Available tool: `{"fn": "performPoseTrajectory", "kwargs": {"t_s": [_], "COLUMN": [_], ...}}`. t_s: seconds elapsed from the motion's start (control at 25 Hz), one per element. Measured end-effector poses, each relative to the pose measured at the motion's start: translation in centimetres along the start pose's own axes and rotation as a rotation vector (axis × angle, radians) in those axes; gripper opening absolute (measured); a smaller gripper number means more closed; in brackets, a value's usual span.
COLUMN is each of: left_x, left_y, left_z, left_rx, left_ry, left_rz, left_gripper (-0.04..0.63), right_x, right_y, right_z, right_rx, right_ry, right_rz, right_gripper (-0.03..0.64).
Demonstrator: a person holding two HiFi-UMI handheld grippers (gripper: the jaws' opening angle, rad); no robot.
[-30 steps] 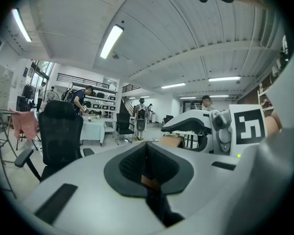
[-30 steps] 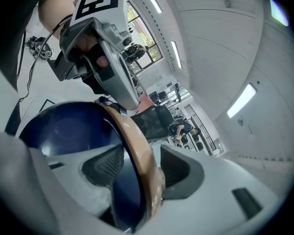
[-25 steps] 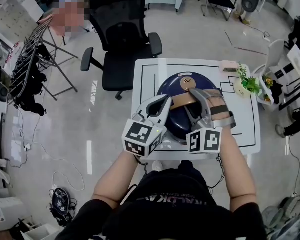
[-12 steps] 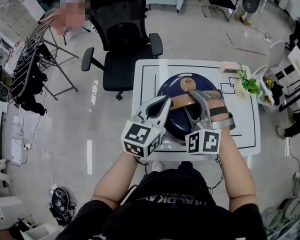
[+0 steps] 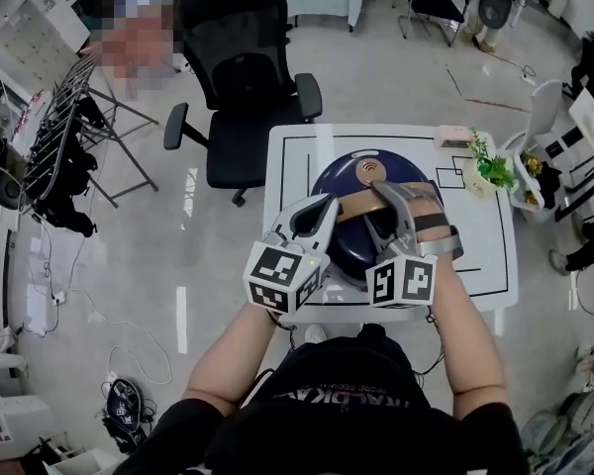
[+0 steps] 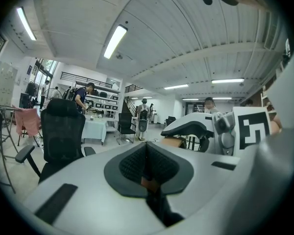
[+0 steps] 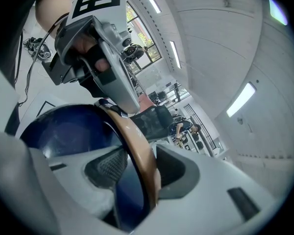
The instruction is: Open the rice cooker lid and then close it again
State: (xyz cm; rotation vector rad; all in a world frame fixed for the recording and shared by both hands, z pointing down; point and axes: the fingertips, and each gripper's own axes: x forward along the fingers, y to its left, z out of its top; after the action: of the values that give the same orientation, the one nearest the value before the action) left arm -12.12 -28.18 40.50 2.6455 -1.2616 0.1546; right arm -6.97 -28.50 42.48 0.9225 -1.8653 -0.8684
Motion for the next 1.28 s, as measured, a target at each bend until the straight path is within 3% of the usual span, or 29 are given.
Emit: {"fn": "performPoseTrajectory", "kwargs": {"t_s": [0.24,0.44,0.64,1.0,1.28], "left_x": [0.0,-0.8,-2.7,-4.9,-5.9], "left_y": [-0.3,-1.1,-1.9,-2.6,-3.7], "left_z": [0.3,2.1,4.4,6.6,7.2], "left_rx": [0.048,0.072,0.102,0.111,0.097], "left_ry": [0.023,-0.022,-0.079,-0.135,-0.171], "left_rz": [-0.012,-0.049,-0.097,-0.133,-0.088], "left_gripper": [0.014,0.107,0.117,0.118,0.121], "right_x": [0.1,-0.1,-0.5,-1.9,-3.5], "right_y": [-0.2,-0.7,-2.0,-5.6,-7.8], "right_z": [-0.1,-0.1,-0.2,-1.0,-2.7], "right_rx": [0.041,0.088,0.163,0.356,0.533], "right_ry": [-0.011,-0.017,-0.024,-0.090,-0.195], "right_rz": [0.007,0.015,0.012,-0.020,-0.023], "right_gripper": [0.186,0.187,0.187,0.187,0.187]}}
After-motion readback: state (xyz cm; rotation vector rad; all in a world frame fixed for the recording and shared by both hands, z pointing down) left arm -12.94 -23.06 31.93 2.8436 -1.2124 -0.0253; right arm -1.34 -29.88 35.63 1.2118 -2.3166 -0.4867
